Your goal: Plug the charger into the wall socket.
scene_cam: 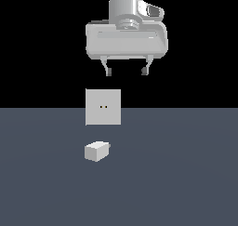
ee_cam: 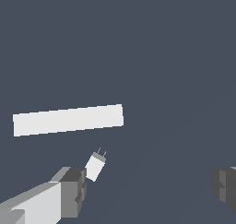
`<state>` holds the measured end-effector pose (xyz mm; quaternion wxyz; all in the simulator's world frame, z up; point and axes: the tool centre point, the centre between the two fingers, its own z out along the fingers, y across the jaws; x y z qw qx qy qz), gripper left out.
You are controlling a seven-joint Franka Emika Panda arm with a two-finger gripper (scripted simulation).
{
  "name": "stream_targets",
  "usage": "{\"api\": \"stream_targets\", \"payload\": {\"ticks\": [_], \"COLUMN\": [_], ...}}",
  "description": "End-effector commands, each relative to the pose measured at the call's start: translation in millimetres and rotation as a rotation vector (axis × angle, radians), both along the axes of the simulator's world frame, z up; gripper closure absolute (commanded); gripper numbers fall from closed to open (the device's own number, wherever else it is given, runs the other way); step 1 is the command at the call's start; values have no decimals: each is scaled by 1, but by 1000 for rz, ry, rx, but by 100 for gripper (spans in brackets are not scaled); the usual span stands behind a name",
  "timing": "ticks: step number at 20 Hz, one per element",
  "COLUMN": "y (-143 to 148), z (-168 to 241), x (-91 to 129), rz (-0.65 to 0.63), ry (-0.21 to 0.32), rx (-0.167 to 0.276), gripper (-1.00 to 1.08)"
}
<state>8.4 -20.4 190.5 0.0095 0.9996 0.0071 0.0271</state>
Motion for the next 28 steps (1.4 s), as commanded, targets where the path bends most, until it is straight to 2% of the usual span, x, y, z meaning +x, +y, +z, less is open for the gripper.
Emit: {"api": "stream_targets", "payload": {"ticks": [1, 13, 28], "y": [0, 5, 27], "z": [0, -11, -54], "x": [0, -11, -43], "rz": [0, -52, -232], "ry": [0, -38, -168], "rx": [0, -6, -25], "gripper": [-92, -92, -92]}}
